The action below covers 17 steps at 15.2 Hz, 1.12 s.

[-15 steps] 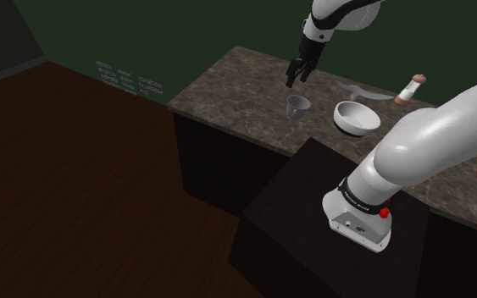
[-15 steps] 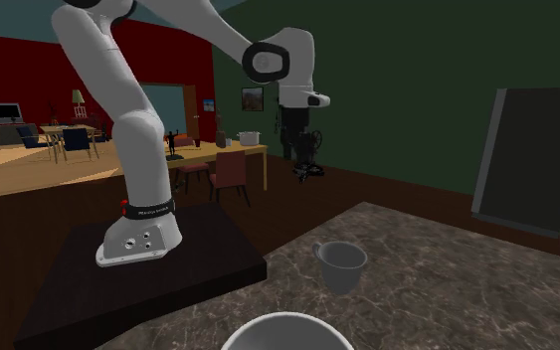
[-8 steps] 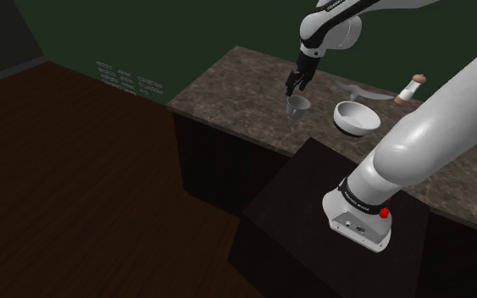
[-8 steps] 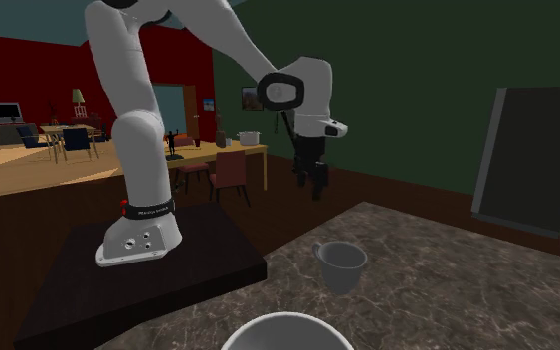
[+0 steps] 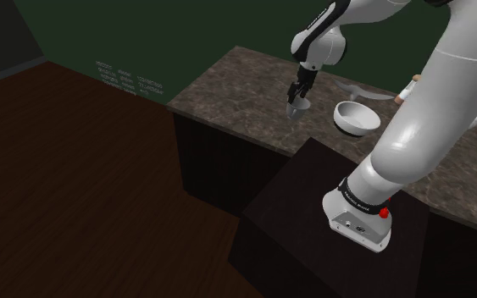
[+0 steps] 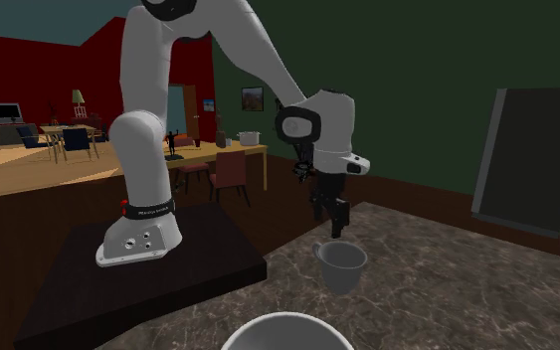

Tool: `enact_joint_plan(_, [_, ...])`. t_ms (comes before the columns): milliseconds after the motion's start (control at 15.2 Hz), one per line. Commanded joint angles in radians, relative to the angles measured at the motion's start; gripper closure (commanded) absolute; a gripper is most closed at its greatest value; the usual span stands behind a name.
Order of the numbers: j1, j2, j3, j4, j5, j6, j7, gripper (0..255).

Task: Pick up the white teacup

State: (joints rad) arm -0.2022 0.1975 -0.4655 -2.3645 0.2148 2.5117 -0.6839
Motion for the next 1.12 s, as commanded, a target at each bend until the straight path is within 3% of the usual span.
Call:
enact_joint_plan(0, [-0.025, 0.065, 0.009, 0.035, 0.044, 0.020, -0.047, 0])
enact_joint_plan(594, [-0.062, 0.163, 0.061, 0.043, 0.132, 0.100, -0.111, 0])
enact_joint_plan(660, [-0.060, 0.160, 0.060, 0.039, 0.130, 0.100, -0.108, 255])
enact_joint_plan(1056, [-0.059, 0.160, 0.061, 0.039, 0.130, 0.101, -0.107, 255])
